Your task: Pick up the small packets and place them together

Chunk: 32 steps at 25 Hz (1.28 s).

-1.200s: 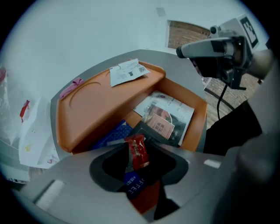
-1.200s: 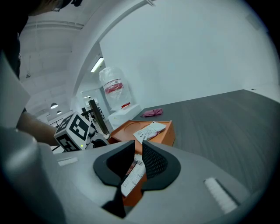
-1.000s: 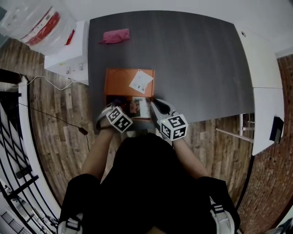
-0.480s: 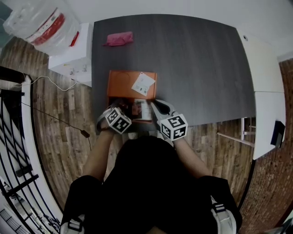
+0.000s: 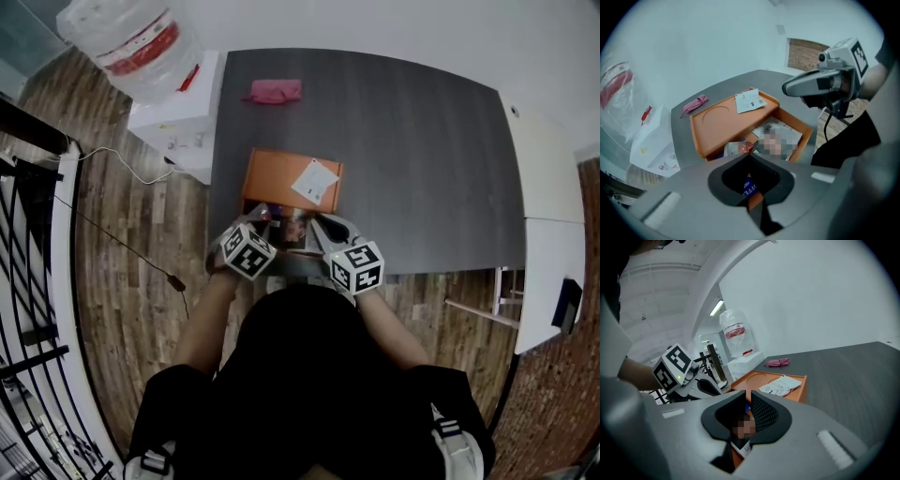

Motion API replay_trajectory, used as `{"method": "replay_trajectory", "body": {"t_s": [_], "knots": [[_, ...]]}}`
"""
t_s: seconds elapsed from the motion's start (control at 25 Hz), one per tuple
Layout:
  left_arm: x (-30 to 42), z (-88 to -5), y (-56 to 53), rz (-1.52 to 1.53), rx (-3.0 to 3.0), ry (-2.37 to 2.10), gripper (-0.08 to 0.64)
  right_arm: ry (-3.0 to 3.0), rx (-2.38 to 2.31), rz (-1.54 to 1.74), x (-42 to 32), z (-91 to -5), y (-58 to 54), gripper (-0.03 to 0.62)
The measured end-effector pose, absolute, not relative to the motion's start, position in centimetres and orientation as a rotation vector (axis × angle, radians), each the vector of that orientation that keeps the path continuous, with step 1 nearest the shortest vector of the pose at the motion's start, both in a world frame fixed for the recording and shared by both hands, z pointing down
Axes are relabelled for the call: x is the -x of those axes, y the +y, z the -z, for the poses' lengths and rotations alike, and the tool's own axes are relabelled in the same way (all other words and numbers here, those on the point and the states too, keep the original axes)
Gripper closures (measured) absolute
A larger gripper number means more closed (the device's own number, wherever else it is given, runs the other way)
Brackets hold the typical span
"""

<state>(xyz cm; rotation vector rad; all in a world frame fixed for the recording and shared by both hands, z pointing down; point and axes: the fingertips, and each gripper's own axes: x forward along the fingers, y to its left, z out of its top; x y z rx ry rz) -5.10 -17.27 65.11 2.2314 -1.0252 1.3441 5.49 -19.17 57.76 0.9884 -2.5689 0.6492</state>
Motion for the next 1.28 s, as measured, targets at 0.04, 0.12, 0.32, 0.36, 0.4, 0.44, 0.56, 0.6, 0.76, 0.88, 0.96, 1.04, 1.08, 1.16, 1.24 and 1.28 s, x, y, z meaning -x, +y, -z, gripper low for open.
{"method": "replay_trajectory", "body": {"t_s": [0.04,0.12,0.32,0.36,0.4,0.44,0.56,0.6,0.76,0.88,0.96,1.04,1.08,1.16,1.24,1.28], "knots": [[5.2,-64.7,-17.3,-1.328,-2.235,-1.035,0.558,-2.571,-0.982,-0.645,-5.3,-57.7,-19.1,0.555],[5.4,-63.6,-17.4,-1.297,-2.245,-1.056,0.558,-2.576,-0.977,-0.640,-5.0,-57.6,-19.1,0.557],[5.6,-61.3,-18.9,-1.291,-2.316,-1.085,0.558,-2.587,-1.000,-0.627,-4.6,-57.1,-19.3,0.557],[5.6,-61.1,-19.5,-1.311,-2.333,-1.085,0.558,-2.585,-1.006,-0.626,-4.6,-57.0,-19.3,0.557],[5.5,-60.9,-20.1,-1.333,-2.351,-1.082,0.558,-2.583,-1.012,-0.624,-4.7,-57.0,-19.3,0.557],[5.4,-60.8,-20.7,-1.353,-2.367,-1.076,0.558,-2.581,-1.018,-0.621,-4.8,-56.9,-19.3,0.557],[5.2,-60.7,-22.7,-1.387,-2.403,-1.043,0.558,-2.569,-1.045,-0.614,-5.4,-56.8,-19.2,0.557],[5.1,-60.7,-23.3,-1.394,-2.411,-1.032,0.558,-2.564,-1.059,-0.612,-5.7,-56.8,-19.2,0.557],[4.7,-61.6,-25.7,-1.405,-2.445,-0.994,0.558,-2.536,-1.132,-0.614,-7.4,-56.8,-19.1,0.558],[4.2,-62.7,-26.4,-1.467,-2.474,-0.926,0.558,-2.511,-1.192,-0.630,-8.6,-56.9,-19.0,0.560],[4.0,-63.5,-26.8,-1.512,-2.484,-0.881,0.558,-2.501,-1.228,-0.640,-9.3,-56.9,-18.9,0.561],[3.8,-64.2,-27.1,-1.533,-2.484,-0.851,0.558,-2.493,-1.258,-0.649,-9.7,-56.9,-18.9,0.561],[3.6,-64.5,-27.3,-1.537,-2.482,-0.839,0.558,-2.490,-1.269,-0.653,-9.8,-57.0,-18.8,0.561],[3.4,-64.8,-27.5,-1.545,-2.480,-0.818,0.558,-2.483,-1.283,-0.659,-10.0,-57.1,-18.7,0.561],[3.1,-65.0,-27.6,-1.552,-2.481,-0.802,0.558,-2.478,-1.291,-0.664,-10.1,-57.1,-18.7,0.561],[3.0,-65.0,-27.7,-1.553,-2.484,-0.798,0.557,-2.477,-1.293,-0.667,-10.1,-57.1,-18.7,0.561]]}}
